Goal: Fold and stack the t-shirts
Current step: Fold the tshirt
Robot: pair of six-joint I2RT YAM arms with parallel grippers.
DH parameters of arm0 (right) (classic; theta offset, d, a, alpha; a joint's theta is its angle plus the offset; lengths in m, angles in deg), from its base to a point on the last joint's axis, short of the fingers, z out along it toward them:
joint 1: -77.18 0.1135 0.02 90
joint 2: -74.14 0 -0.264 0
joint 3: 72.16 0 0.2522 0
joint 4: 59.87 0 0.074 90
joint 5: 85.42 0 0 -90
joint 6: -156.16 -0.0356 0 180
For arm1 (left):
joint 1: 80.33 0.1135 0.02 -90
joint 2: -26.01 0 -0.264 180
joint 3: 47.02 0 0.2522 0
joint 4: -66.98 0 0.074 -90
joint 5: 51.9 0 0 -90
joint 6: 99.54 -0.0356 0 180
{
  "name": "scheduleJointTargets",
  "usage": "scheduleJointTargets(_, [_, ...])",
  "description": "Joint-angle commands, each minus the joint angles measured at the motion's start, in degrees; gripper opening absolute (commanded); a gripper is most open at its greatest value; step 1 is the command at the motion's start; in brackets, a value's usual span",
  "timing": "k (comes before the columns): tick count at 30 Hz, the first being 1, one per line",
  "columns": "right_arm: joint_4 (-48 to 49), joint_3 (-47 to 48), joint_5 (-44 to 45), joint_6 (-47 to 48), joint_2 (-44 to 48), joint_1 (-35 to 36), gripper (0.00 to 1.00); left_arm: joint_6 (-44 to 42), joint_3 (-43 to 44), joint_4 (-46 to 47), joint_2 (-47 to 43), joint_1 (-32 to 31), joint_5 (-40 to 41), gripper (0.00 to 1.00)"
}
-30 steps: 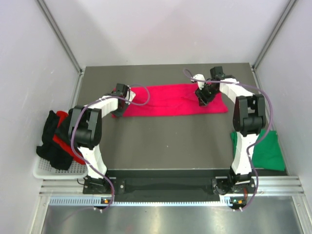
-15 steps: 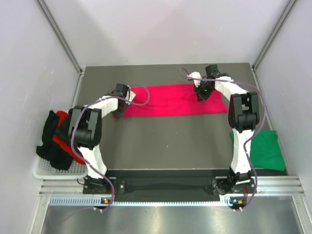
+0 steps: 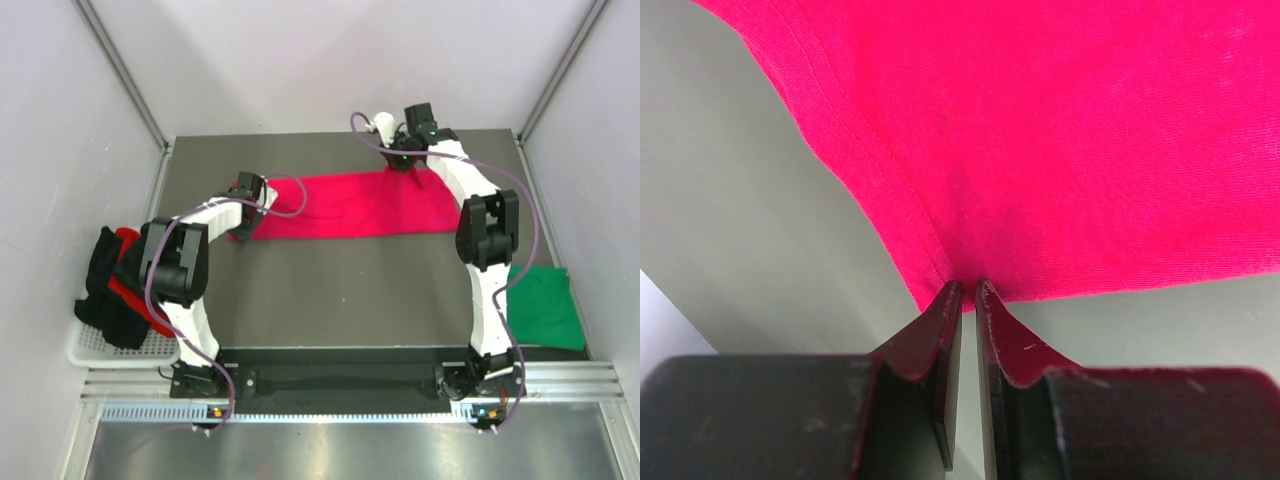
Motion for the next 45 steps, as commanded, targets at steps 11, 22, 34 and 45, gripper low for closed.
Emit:
scheduleJointTargets(11, [18.60, -18.17, 8.52, -1.51, 15.42, 2.09, 0.68, 1.61, -1.86, -1.73, -1.61, 0.43, -1.95, 0.16])
scheduleJointTargets(22, [12.89, -13.89, 6.24, -1.59, 7.71, -3.36, 0.59, 1.35, -2.65, -1.12, -1.79, 0.43, -1.16, 0.16])
scheduleJointTargets(34, [8.93, -9.30, 0.88, -2.03, 1.28, -3.63, 0.42, 0.91, -2.48, -0.68, -0.30, 0.43, -0.10, 0.16])
scheduleJointTargets(45, [4.46, -3.07, 0.26, -3.09, -4.16, -4.24, 0.40, 0.91, -3.27, -0.68, -1.17, 0.43, 0.33, 0.16])
